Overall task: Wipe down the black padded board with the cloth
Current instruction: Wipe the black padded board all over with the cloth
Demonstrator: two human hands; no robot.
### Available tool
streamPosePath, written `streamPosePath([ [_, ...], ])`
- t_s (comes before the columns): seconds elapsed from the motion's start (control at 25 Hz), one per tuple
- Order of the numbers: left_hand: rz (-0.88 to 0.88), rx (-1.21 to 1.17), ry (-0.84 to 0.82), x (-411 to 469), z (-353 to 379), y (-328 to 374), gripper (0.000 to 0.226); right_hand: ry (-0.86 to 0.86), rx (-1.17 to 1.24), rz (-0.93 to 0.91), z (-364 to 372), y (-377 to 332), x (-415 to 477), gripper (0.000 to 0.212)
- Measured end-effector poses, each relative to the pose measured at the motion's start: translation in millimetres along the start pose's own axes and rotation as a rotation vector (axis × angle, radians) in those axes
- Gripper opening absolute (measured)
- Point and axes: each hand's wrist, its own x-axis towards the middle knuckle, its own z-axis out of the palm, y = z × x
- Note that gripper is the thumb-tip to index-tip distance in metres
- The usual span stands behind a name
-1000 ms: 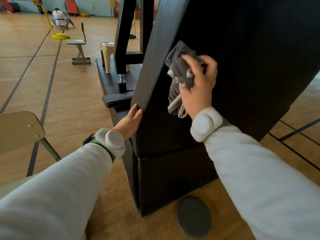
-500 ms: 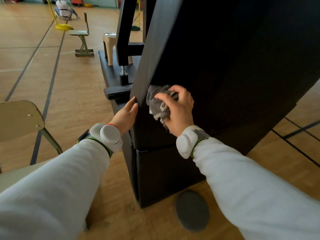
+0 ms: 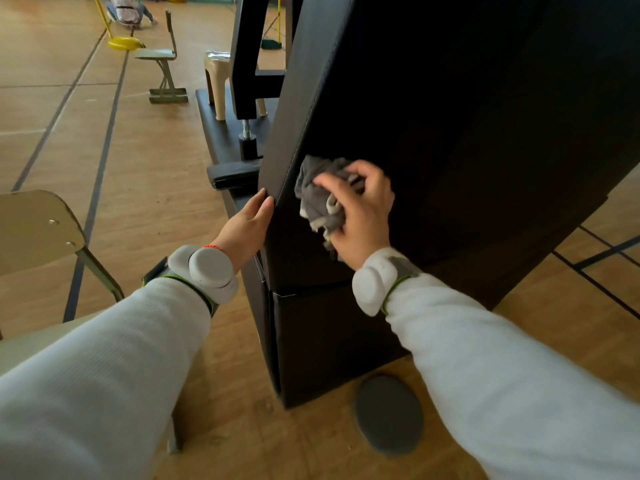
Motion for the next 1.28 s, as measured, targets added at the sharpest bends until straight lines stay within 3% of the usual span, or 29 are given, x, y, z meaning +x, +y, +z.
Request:
streamPosePath([
  [0.28, -0.036, -0.107, -0.056, -12, 6, 7, 0.046, -0.278, 0.058, 0.031, -12, 5, -34, 0.047],
  [0.44, -0.053, -0.177, -0.045, -9, 11, 1, 0.049, 0.116, 0.132, 0.066, -24, -6, 23, 0.047],
  [0.52, -0.08, -0.151, -0.052, -3, 10, -8, 0.05, 0.195, 0.092, 0.05, -14, -12, 36, 0.044],
  [0.76, 0.023, -0.043, -0.006, 7, 3, -32, 0.05, 0.042, 0.027, 0.049, 31, 5, -32, 0.047],
  [1.0, 0.038, -0.021, -0.019, -3, 6, -33, 0.049, -0.217, 0.062, 0.08, 30, 12, -76, 0.033],
  [1.08, 0.025, -0.016, -0.018, -3, 8, -35, 0.05, -0.115, 0.109, 0.096, 16, 9, -61, 0.044],
  [1.2, -0.028, -0.036, -0.019, -1, 12, -38, 0.053, 0.183, 0.125, 0.104, 1, 1, -11, 0.049],
  [1.28, -0.051, -0.078, -0.03, 0, 14, -39, 0.053, 0.257, 0.102, 0.065, 4, 3, 4, 0.051],
])
